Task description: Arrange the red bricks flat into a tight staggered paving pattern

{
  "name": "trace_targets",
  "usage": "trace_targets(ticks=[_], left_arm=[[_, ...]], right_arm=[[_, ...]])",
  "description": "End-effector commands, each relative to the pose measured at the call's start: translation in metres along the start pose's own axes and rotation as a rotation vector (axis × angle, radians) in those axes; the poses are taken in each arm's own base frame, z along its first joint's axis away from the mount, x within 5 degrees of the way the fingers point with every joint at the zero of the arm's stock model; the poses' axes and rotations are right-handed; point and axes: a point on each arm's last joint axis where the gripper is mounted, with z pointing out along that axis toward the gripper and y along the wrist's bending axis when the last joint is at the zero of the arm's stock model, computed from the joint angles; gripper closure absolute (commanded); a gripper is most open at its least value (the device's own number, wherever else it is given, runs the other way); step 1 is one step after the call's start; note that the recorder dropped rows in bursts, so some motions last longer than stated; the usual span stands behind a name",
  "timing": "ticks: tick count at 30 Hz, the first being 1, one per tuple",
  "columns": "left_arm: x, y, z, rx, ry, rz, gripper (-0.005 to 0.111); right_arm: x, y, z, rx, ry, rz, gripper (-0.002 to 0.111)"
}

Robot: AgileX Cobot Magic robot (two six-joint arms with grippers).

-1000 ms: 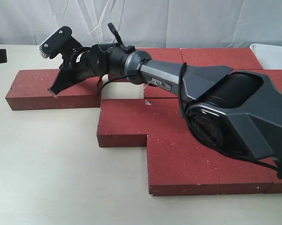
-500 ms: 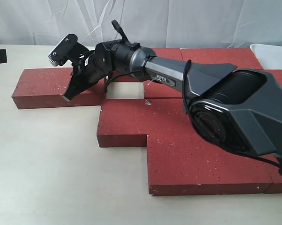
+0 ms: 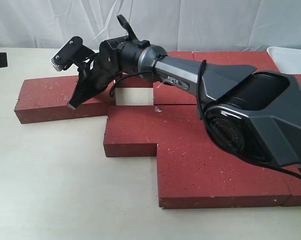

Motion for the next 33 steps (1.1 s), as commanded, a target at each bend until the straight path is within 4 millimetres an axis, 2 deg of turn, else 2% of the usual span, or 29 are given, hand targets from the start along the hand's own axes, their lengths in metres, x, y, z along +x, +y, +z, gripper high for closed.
trace_targets(ticks=[1, 6, 11, 12, 13, 14, 16, 18, 19, 20, 21, 23, 25, 28, 33], left_arm=[[-0.001, 0.000, 0.000, 0.002, -0.007, -0.007, 0.106], [-0.001, 0.000, 0.000, 0.002, -0.008, -0.005, 0.106], [-0.001, 0.000, 0.000, 0.002, -0.008, -0.005, 0.106], [-0.001, 0.000, 0.000, 0.002, -0.008, -0.005, 0.106], [-0.001, 0.000, 0.000, 0.002, -0.008, -0.005, 0.106], [-0.001, 0.000, 0.000, 0.002, -0.008, -0.005, 0.106], [-0.001, 0.000, 0.000, 0.002, -0.008, -0.005, 0.106], [-0.001, 0.000, 0.000, 0.002, -0.008, -0.005, 0.106], [-0.001, 0.000, 0.000, 0.002, -0.008, -0.005, 0.106], [-0.001, 0.000, 0.000, 0.001, -0.008, -0.003, 0.106], [-0.001, 0.000, 0.000, 0.001, -0.008, -0.003, 0.106], [-0.001, 0.000, 0.000, 0.001, -0.008, -0.003, 0.106], [-0.001, 0.000, 0.000, 0.001, -0.008, -0.003, 0.106], [-0.001, 0.000, 0.000, 0.001, -0.008, -0.003, 0.106], [-0.001, 0.000, 0.000, 0.001, -0.008, -0.003, 0.106]], right_arm=[[-0.008, -0.004, -0.004, 0.039, -0.048, 0.015, 0.109], [-0.022, -0.023, -0.025, 0.029, -0.075, 0.098, 0.109], [-0.031, -0.036, -0.049, -0.081, -0.077, -0.179, 0.109], [-0.028, -0.041, -0.052, -0.134, -0.092, -0.230, 0.109], [-0.020, -0.048, -0.058, -0.288, -0.160, -0.352, 0.109], [-0.016, -0.050, -0.061, -0.367, -0.211, -0.401, 0.109], [-0.012, -0.055, -0.064, -0.438, -0.303, -0.433, 0.109], [-0.007, -0.059, -0.054, -0.403, -0.306, -0.428, 0.101], [-0.003, -0.054, -0.045, -0.391, -0.280, -0.453, 0.089], [-0.002, -0.052, -0.038, -0.367, -0.264, -0.475, 0.083], [0.000, -0.050, -0.028, -0.317, -0.246, -0.495, 0.072], [0.000, -0.051, -0.014, -0.238, -0.261, -0.423, 0.060], [0.001, -0.053, -0.010, -0.238, -0.288, -0.319, 0.060], [0.004, -0.057, -0.009, -0.235, -0.287, -0.294, 0.060], [0.010, -0.062, -0.005, -0.247, -0.269, -0.148, 0.060]])
